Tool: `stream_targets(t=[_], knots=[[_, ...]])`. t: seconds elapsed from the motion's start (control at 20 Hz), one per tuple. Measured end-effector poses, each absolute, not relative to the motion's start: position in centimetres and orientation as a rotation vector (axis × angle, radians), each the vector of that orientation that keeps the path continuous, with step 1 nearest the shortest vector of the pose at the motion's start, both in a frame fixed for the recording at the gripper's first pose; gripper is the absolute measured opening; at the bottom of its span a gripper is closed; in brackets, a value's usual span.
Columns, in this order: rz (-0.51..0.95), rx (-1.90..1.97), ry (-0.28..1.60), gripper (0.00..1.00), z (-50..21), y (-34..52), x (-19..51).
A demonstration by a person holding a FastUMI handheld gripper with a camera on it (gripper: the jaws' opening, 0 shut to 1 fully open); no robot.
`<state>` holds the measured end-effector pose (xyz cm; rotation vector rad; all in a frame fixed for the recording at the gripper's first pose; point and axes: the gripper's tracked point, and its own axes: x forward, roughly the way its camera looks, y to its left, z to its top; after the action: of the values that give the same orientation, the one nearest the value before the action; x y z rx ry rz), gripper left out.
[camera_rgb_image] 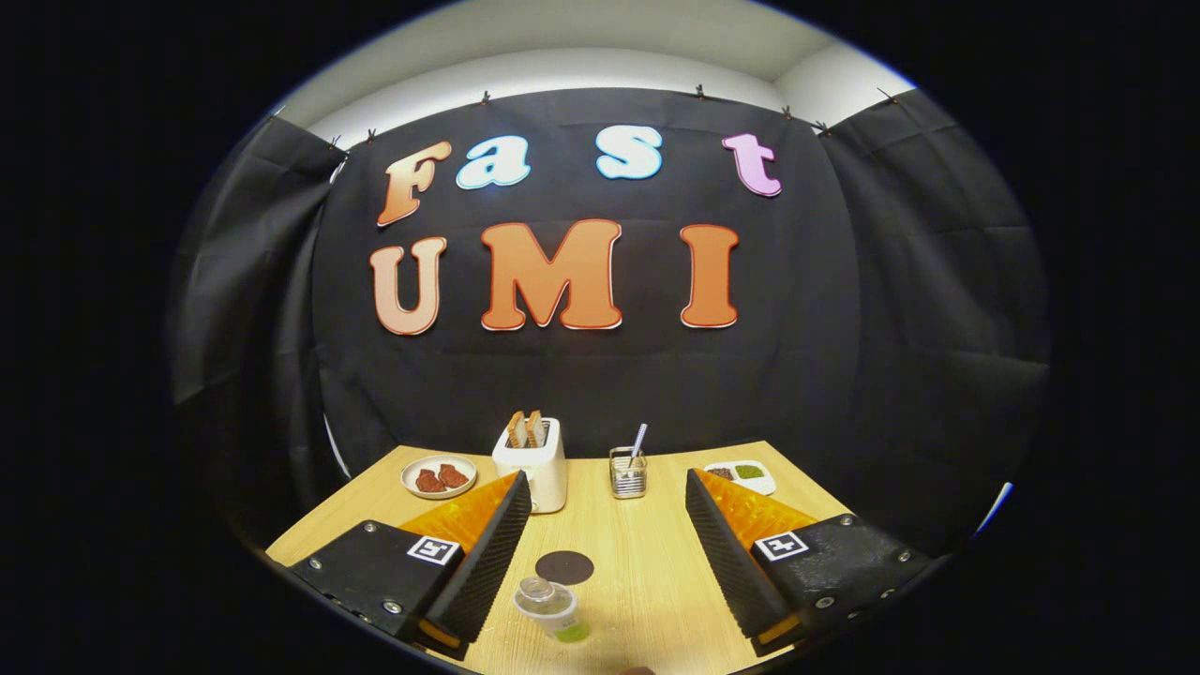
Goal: Take the bottle from table, then pour the juice into the cup, finally place the bottle on the coaster
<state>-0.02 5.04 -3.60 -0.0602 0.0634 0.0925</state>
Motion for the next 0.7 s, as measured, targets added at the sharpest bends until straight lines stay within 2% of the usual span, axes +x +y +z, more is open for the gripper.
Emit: stream_targets(t=[0.45, 0.7], knots=[[0.179, -0.159, 0.179, 0.99, -11.2, 8.8, 0.1], [0.156, -0.226, 0.236, 0.99, -15.8, 8.5, 0.4]])
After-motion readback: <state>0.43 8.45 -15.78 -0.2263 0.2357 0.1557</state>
